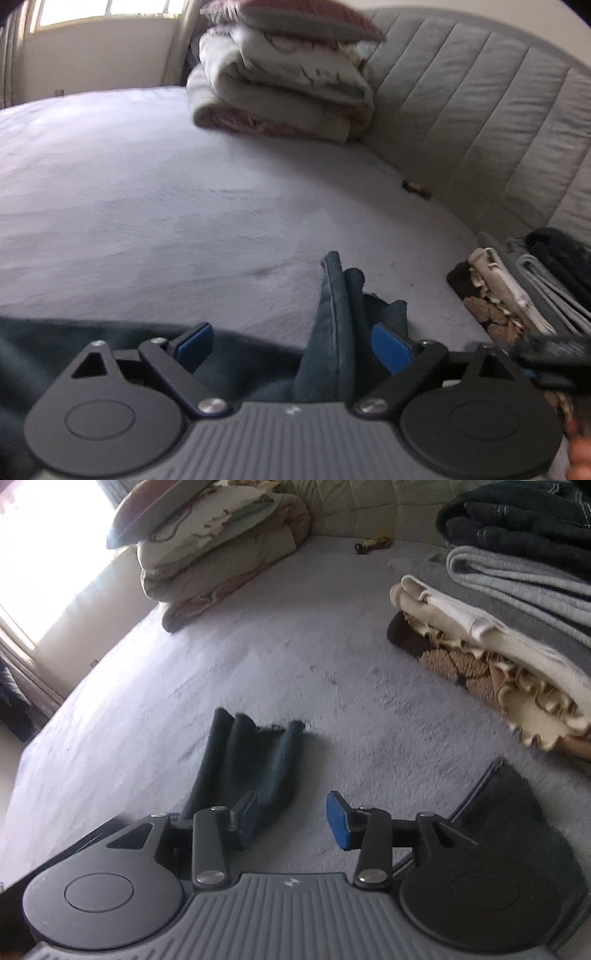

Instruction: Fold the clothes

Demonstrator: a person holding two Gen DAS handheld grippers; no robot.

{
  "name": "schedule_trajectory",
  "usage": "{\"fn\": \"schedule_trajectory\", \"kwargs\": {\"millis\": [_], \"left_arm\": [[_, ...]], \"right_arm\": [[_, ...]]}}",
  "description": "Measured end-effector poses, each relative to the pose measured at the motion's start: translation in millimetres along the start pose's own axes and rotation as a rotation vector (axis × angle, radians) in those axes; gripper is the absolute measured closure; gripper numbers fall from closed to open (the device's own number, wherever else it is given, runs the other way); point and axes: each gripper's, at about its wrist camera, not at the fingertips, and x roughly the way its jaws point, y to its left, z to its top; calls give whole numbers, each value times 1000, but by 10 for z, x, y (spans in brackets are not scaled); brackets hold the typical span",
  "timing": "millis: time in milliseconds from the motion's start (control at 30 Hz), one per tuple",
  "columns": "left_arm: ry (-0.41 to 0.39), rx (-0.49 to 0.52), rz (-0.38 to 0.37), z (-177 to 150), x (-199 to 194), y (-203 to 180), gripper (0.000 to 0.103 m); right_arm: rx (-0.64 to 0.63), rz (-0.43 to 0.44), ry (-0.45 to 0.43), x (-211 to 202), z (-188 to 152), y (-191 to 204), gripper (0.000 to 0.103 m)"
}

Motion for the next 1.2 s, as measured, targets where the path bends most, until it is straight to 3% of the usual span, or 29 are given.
{"fn": "schedule_trajectory", "kwargs": {"millis": [100, 300, 400, 467, 633, 733, 867, 1000, 1100, 1200], "left_arm": [[48, -13, -7, 109, 265, -72, 13], [163, -57, -27, 214, 717, -176, 32], [200, -105, -49, 187, 832, -187, 63], [177, -127, -53, 163, 787, -200, 91], [2, -66, -137, 81, 311, -347, 94], [-46, 0, -204, -61, 12, -464, 94], [-34, 42, -267, -385, -257, -537, 94], [45, 90, -300, -817, -367, -592, 94], [85, 180, -258, -1159, -379, -643, 91], [53, 229, -257, -1344, -455, -633, 86]], "right_arm": [[36, 28, -3, -34, 59, -87, 57], [58, 82, 12, -42, 130, -104, 57], [67, 81, -6, -94, 150, -151, 53], [73, 70, -17, -116, 162, -202, 52], [129, 67, -25, -118, 213, -400, 52], [179, 95, -18, -117, 235, -534, 52], [231, 123, -8, -122, 249, -691, 52], [245, 137, 11, -109, 235, -813, 51], [234, 147, 39, -56, 217, -914, 50], [215, 164, 89, 73, 164, -1050, 50]]}}
